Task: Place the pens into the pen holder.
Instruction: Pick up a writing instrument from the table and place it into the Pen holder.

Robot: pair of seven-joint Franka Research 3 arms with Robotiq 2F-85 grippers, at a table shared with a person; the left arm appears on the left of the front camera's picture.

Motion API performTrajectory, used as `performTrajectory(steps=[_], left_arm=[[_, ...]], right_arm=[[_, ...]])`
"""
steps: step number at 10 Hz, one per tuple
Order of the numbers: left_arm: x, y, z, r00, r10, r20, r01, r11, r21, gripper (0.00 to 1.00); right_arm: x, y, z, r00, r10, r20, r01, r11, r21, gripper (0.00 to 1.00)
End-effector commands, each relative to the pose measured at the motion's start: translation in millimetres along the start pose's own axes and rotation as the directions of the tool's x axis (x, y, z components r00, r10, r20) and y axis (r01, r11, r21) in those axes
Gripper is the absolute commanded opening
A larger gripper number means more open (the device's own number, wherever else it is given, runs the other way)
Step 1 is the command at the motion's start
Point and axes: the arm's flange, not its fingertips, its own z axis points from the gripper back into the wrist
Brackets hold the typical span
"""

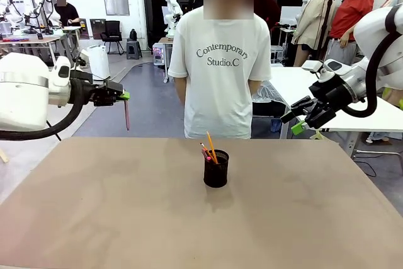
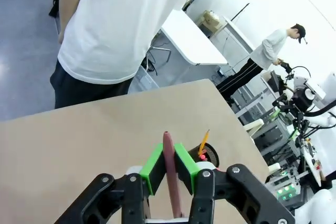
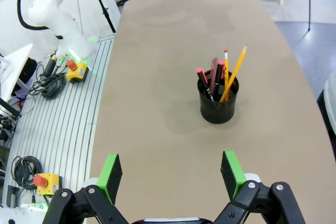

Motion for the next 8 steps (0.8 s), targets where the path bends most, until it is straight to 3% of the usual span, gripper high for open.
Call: performTrajectory(steps=[1, 3, 5, 7, 8], left_arm=[[11, 15, -5, 0.998, 0.054, -0.028, -0.054, 0.999, 0.005, 0.0], [0, 10, -3, 1.0, 0.024, -0.01, -0.024, 1.0, 0.008, 0.0], [-3, -12, -16, 0.986, -0.144, 0.082, 0.141, 0.989, 0.042, 0.0], [-4, -41, -34, 0.933, -0.301, 0.195, 0.314, 0.948, -0.041, 0.0], [-5, -54, -43, 0.898, -0.372, 0.237, 0.389, 0.921, -0.03, 0.0]], right_arm=[[1, 2, 1, 1.0, -0.005, 0.006, 0.005, 1.0, 0.002, 1.0], [1, 2, 1, 1.0, -0.005, 0.006, 0.005, 1.0, 0.002, 1.0], [1, 2, 1, 1.0, -0.005, 0.006, 0.005, 1.0, 0.002, 1.0], [1, 2, 1, 1.0, -0.005, 0.006, 0.005, 1.0, 0.002, 1.0], [1, 2, 1, 1.0, -0.005, 0.006, 0.005, 1.0, 0.002, 1.0]])
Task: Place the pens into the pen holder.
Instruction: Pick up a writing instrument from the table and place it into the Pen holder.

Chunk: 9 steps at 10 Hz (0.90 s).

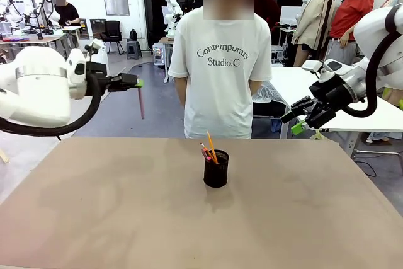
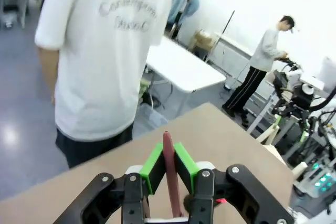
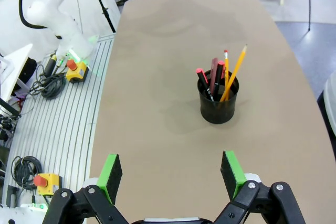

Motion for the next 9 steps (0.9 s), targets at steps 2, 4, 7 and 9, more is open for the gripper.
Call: performTrajectory(steps=[2, 4, 7, 9], left_arm=[[-16, -30, -28, 0.967, -0.191, 0.171, 0.205, 0.976, -0.071, 0.0], [-22, -63, -57, 0.916, -0.274, 0.294, 0.315, 0.944, -0.102, 0.0], [-46, -121, -100, 0.874, -0.344, 0.342, 0.427, 0.881, -0.204, 0.0], [-59, -139, -123, 0.864, -0.369, 0.344, 0.461, 0.853, -0.243, 0.0]], right_arm=[[1, 2, 1, 1.0, -0.005, 0.006, 0.005, 1.0, 0.002, 1.0], [1, 2, 1, 1.0, -0.005, 0.006, 0.005, 1.0, 0.002, 1.0], [1, 2, 1, 1.0, -0.005, 0.006, 0.005, 1.0, 0.002, 1.0], [1, 2, 1, 1.0, -0.005, 0.006, 0.005, 1.0, 0.002, 1.0]])
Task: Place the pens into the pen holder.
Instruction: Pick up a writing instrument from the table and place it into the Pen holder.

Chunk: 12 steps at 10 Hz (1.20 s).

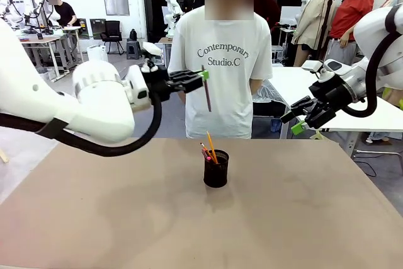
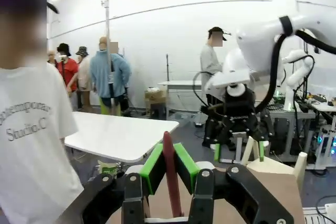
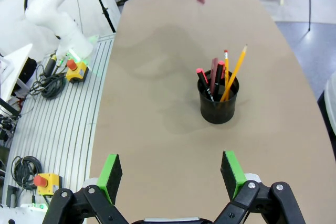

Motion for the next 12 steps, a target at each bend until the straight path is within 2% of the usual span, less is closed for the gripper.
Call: performTrajectory(steps=[1, 2, 3, 6, 7, 8, 9, 10, 12], left_arm=[[-14, 0, -12, 0.999, -0.037, -0.004, 0.037, 0.999, -0.04, 0.0], [-23, -2, -18, 0.999, 0.017, -0.04, -0.02, 0.998, -0.066, 0.0], [-11, -8, -8, 1.0, -0.007, -0.008, 0.007, 1.0, -0.023, 0.0], [-11, -8, -8, 1.0, -0.007, -0.008, 0.007, 1.0, -0.023, 0.0], [-17, -7, -12, 1.0, -0.006, -0.019, 0.005, 0.999, -0.035, 0.0], [-30, -4, -16, 0.999, -0.035, -0.012, 0.033, 0.992, -0.12, 0.0], [-46, 1, -23, 0.997, -0.063, -0.034, 0.058, 0.987, -0.148, 0.0], [-58, 1, -27, 0.993, -0.117, -0.034, 0.111, 0.983, -0.145, 0.0], [-77, 1, -32, 0.99, -0.132, -0.052, 0.123, 0.981, -0.149, 0.0]], right_arm=[[1, 2, 1, 1.0, -0.005, 0.006, 0.005, 1.0, 0.002, 1.0], [1, 2, 1, 1.0, -0.005, 0.006, 0.005, 1.0, 0.002, 1.0], [1, 2, 1, 1.0, -0.005, 0.006, 0.005, 1.0, 0.002, 1.0], [1, 2, 1, 1.0, -0.005, 0.006, 0.005, 1.0, 0.002, 1.0], [1, 2, 1, 1.0, -0.005, 0.006, 0.005, 1.0, 0.002, 1.0], [1, 2, 1, 1.0, -0.005, 0.006, 0.005, 1.0, 0.002, 1.0], [1, 2, 1, 1.0, -0.005, 0.006, 0.005, 1.0, 0.002, 1.0], [1, 2, 1, 1.0, -0.005, 0.006, 0.005, 1.0, 0.002, 1.0], [1, 2, 1, 1.0, -0.005, 0.006, 0.005, 1.0, 0.002, 1.0]])
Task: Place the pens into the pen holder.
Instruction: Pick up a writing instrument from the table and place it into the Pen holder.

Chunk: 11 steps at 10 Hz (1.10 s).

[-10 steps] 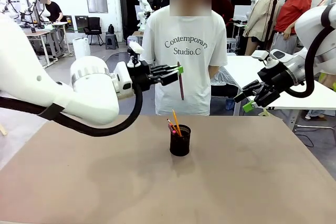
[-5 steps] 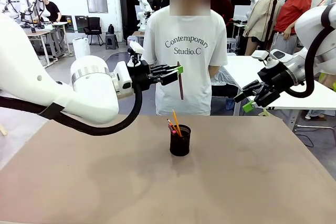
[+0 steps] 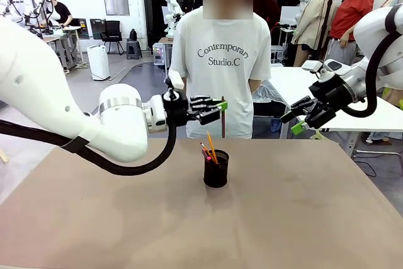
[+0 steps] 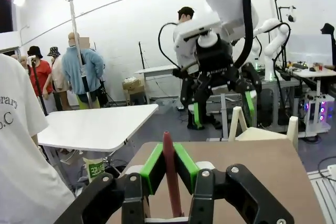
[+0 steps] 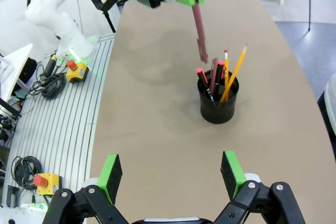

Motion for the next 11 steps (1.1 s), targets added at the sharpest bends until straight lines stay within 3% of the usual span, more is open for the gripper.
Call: performTrajectory(steps=[1, 4, 11], left_arm=[[-13, 5, -11, 0.999, -0.048, -0.018, 0.048, 0.999, -0.007, 0.0], [-47, 9, -24, 0.998, -0.026, -0.064, 0.023, 0.999, -0.039, 0.0], [-87, 8, 0, 0.992, 0.036, -0.117, -0.036, 0.999, 0.008, 0.0]], right_arm=[[1, 2, 1, 1.0, -0.005, 0.006, 0.005, 1.0, 0.002, 1.0], [1, 2, 1, 1.0, -0.005, 0.006, 0.005, 1.0, 0.002, 1.0], [1, 2, 1, 1.0, -0.005, 0.006, 0.005, 1.0, 0.002, 1.0]])
